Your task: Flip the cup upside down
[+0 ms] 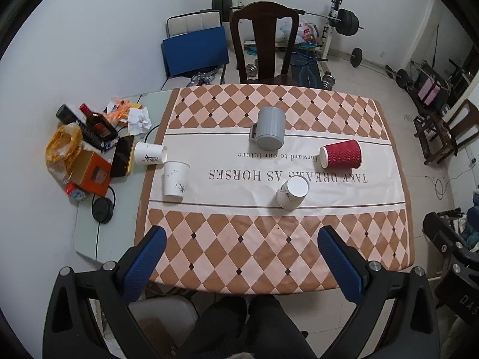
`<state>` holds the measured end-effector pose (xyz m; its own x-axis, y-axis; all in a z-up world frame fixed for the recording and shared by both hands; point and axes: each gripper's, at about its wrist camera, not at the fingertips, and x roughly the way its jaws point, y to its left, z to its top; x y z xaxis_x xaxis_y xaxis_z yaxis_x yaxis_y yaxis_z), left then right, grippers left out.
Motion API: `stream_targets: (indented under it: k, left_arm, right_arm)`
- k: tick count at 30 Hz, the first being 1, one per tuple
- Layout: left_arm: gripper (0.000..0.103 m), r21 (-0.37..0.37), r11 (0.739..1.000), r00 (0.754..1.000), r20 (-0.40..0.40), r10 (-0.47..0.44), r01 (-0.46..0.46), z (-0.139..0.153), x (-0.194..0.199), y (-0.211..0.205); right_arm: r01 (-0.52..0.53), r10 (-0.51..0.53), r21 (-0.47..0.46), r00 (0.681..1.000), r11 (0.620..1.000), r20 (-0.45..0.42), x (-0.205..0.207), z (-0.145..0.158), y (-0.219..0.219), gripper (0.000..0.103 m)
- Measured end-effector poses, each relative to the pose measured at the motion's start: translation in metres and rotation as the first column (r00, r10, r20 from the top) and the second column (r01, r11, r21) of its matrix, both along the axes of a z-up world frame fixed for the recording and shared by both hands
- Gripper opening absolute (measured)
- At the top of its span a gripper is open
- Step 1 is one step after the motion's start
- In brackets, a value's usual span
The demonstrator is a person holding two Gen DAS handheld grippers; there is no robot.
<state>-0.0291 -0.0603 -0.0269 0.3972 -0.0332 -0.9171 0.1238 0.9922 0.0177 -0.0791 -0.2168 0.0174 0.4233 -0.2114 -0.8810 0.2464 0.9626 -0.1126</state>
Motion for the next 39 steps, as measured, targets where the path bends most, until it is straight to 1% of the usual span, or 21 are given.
stream_targets:
  k: [3, 8, 11, 20, 26, 32, 39]
  left_arm:
    - [0.103, 0.007, 1.0, 1.0, 0.004, 0.004, -0.004, 0.004, -0.005, 0.0]
    - [0.103, 0.007, 1.0, 1.0, 0.006, 0.0, 0.0, 0.007, -0.008, 0.001]
    - [0.103, 0.008, 1.0, 1.0, 0.007, -0.001, 0.001, 0.009, -0.01, -0.001]
    - [0.103, 0.013, 1.0, 1.0, -0.001, 0.003, -0.003, 0.009, -0.016, -0.004]
    - [0.103, 0.011, 1.0, 1.0, 0.0, 0.004, -0.004, 0.008, -0.015, -0.005]
    - [0.103, 0.02, 1.0, 1.0, 0.008, 0.003, -0.003, 0.009, -0.016, -0.008]
    - [0.103, 0.033, 0.999, 1.0, 0.013, -0.009, 0.008, 0.007, -0.025, -0.005]
  right_arm:
    - [0.0, 0.0, -0.002, 1.0, 1.0, 0.001, -0.005, 0.007, 0.001, 0.101]
    - [-0.001, 0.001, 0.005, 1.0, 1.0, 0.0, -0.006, 0.005, 0.001, 0.101]
    - [0.001, -0.001, 0.011, 1.0, 1.0, 0.0, -0.011, 0.011, 0.002, 0.101]
    - [-0.004, 0.005, 0.01, 1.0, 1.0, -0.017, -0.017, 0.011, 0.001, 0.101]
    - [-0.002, 0.002, 0.017, 0.999, 1.0, -0.035, -0.008, 0.0, -0.01, 0.101]
    - [0.0, 0.0, 0.011, 0.999, 1.0, -0.038, -0.008, -0.002, -0.012, 0.101]
    - [0.006, -0.006, 0.011, 0.999, 1.0, -0.045, -0.011, -0.007, -0.016, 0.101]
